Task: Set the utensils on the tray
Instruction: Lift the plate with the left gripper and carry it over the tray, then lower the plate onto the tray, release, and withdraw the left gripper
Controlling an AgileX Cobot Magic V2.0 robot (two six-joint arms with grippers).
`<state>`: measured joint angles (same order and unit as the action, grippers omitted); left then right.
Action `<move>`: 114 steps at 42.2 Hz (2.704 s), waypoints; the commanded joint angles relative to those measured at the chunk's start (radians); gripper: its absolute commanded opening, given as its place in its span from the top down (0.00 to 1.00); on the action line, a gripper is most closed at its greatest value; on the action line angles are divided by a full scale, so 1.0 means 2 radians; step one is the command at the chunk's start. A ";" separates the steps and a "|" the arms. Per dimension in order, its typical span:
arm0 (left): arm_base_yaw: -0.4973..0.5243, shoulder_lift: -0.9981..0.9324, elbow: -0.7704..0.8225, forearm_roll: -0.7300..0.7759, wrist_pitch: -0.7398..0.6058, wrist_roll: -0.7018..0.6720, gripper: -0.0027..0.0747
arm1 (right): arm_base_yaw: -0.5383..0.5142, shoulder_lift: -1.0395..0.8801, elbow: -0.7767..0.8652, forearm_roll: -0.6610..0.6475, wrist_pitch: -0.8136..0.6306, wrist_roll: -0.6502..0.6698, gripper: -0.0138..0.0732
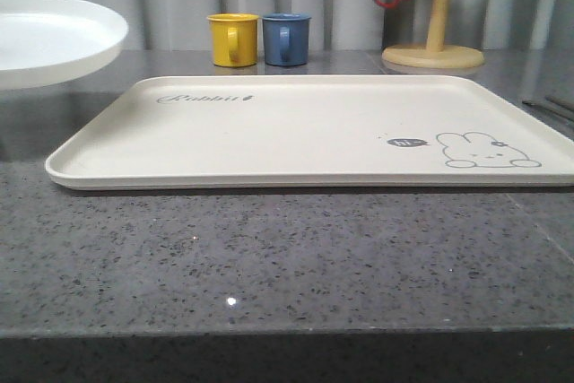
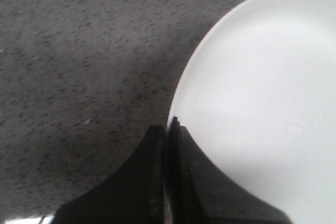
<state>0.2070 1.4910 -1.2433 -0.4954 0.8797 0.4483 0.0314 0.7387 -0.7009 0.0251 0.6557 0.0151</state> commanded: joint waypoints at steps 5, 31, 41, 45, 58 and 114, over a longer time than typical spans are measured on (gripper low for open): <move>-0.072 -0.018 -0.016 -0.025 -0.012 0.000 0.99 | -0.004 0.000 -0.017 0.000 -0.034 0.000 0.38; -0.235 -0.016 -0.010 -0.025 -0.145 0.000 0.99 | -0.004 0.000 -0.017 0.000 -0.034 0.000 0.38; -0.237 0.022 -0.009 -0.033 -0.140 0.000 0.99 | -0.004 0.000 -0.017 0.000 -0.034 0.000 0.38; -0.237 0.045 -0.009 -0.034 -0.135 0.000 0.99 | -0.004 0.000 -0.017 0.000 -0.034 0.000 0.38; -0.237 0.081 -0.009 -0.048 -0.110 -0.002 0.93 | -0.004 0.000 -0.017 0.000 -0.034 0.000 0.38; -0.511 -0.346 0.144 0.323 -0.001 -0.244 0.49 | -0.004 0.004 -0.030 -0.009 -0.021 -0.004 0.38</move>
<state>-0.8059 0.8500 -0.9462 0.1369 0.9380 -0.0224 0.0314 0.7387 -0.7080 0.0215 0.6619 0.0151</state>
